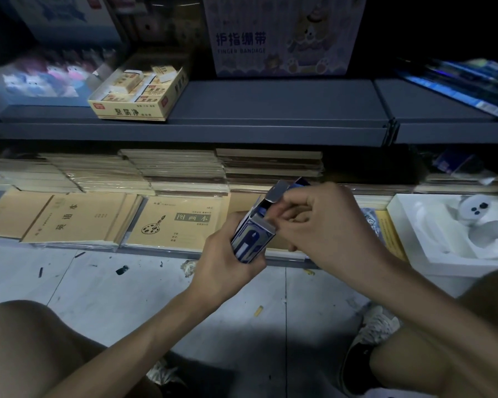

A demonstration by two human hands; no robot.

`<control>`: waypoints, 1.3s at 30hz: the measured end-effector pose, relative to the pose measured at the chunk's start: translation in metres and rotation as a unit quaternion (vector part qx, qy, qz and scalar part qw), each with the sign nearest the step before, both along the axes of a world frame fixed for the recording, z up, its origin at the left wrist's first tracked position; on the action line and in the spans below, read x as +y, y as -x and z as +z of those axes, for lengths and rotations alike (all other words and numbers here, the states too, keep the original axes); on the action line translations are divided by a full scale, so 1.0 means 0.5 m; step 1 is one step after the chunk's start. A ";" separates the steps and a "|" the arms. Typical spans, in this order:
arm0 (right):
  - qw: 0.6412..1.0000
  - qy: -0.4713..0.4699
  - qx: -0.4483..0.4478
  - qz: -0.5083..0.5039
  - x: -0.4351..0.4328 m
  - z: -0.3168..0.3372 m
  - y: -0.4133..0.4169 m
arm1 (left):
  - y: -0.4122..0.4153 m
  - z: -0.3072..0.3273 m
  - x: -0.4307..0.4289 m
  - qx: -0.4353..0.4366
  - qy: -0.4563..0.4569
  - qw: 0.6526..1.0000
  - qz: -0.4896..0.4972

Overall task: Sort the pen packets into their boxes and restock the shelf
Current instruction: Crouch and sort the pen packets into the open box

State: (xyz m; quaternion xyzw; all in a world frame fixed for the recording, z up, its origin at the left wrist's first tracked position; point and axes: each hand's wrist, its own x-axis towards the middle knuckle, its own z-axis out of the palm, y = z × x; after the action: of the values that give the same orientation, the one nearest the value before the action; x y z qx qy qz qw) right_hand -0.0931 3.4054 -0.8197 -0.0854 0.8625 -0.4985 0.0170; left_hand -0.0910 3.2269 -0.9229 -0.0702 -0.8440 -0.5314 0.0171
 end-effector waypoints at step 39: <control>0.993 -0.108 -0.013 -0.049 0.016 0.049 0.008 | -0.002 0.024 0.031 0.010 0.001 1.000 -0.013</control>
State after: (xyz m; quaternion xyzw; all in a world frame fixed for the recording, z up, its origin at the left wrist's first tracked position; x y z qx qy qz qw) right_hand -0.0970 3.4134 -0.7953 -0.0345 0.9141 -0.4038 0.0127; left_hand -0.0900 3.2426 -0.9110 -0.0864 -0.8431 -0.5304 0.0190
